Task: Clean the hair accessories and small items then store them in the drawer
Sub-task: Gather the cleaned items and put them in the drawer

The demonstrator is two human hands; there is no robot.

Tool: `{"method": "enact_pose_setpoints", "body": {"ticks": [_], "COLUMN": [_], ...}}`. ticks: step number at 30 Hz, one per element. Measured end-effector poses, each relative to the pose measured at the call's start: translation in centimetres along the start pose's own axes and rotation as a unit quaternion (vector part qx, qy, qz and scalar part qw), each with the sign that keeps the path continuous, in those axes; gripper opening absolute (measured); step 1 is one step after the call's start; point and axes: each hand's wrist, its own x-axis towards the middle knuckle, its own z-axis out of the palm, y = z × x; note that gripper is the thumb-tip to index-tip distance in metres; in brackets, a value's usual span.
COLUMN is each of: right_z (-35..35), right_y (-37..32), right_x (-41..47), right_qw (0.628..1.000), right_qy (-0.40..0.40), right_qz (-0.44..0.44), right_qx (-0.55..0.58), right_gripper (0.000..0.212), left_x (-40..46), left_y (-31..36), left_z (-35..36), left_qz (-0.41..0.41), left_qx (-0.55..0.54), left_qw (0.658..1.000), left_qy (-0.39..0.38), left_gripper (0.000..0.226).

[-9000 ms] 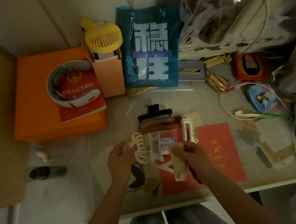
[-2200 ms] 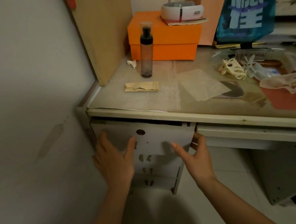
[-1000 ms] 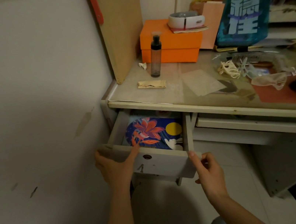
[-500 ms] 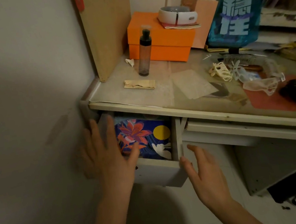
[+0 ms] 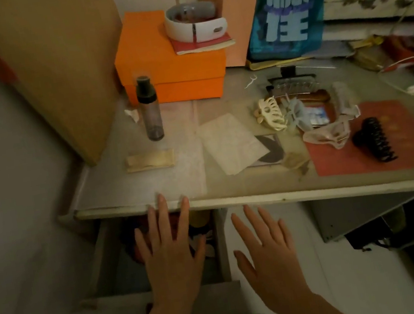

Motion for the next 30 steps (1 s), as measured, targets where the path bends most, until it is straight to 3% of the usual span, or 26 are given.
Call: {"method": "enact_pose_setpoints", "body": {"ticks": [3, 6, 9, 13, 19, 22, 25, 30], "right_z": [-3.4, -7.9, -12.4, -16.9, -20.1, -20.7, -20.3, -19.0], "right_y": [0.4, 0.7, 1.5, 3.2, 7.1, 9.8, 13.0, 19.4], "right_x": [-0.2, 0.2, 1.1, 2.4, 4.4, 5.4, 7.1, 10.8], "right_qw": [0.998, 0.995, 0.995, 0.993, 0.988, 0.988, 0.988, 0.99], "right_qy": [-0.05, -0.076, -0.057, -0.035, -0.004, 0.005, -0.009, -0.029], "right_qz": [0.038, 0.07, 0.082, 0.11, 0.151, 0.155, 0.155, 0.136], "right_qx": [0.0, -0.003, -0.013, -0.018, -0.024, -0.015, -0.014, 0.002], "right_gripper": [0.059, 0.061, 0.046, 0.081, 0.083, 0.083, 0.084, 0.071], "left_x": [0.0, 0.7, 2.1, 4.5, 8.6, 10.4, 12.3, 15.1], "left_y": [0.8, 2.1, 3.8, 7.1, 12.6, 15.4, 18.7, 23.7], "left_z": [-2.1, -5.1, -8.1, -11.5, -12.6, -12.0, -10.9, -8.1], "left_qz": [0.015, 0.037, 0.068, 0.127, 0.198, 0.2, 0.188, 0.134], "left_qx": [0.014, 0.022, 0.029, 0.019, 0.003, 0.012, 0.021, 0.011], "left_qw": [0.999, 0.996, 0.992, 0.987, 0.978, 0.976, 0.976, 0.974], "left_qy": [-0.035, -0.08, -0.1, -0.096, -0.068, -0.082, -0.104, -0.182], "left_gripper": [0.067, 0.068, 0.069, 0.069, 0.088, 0.087, 0.062, 0.062]}}
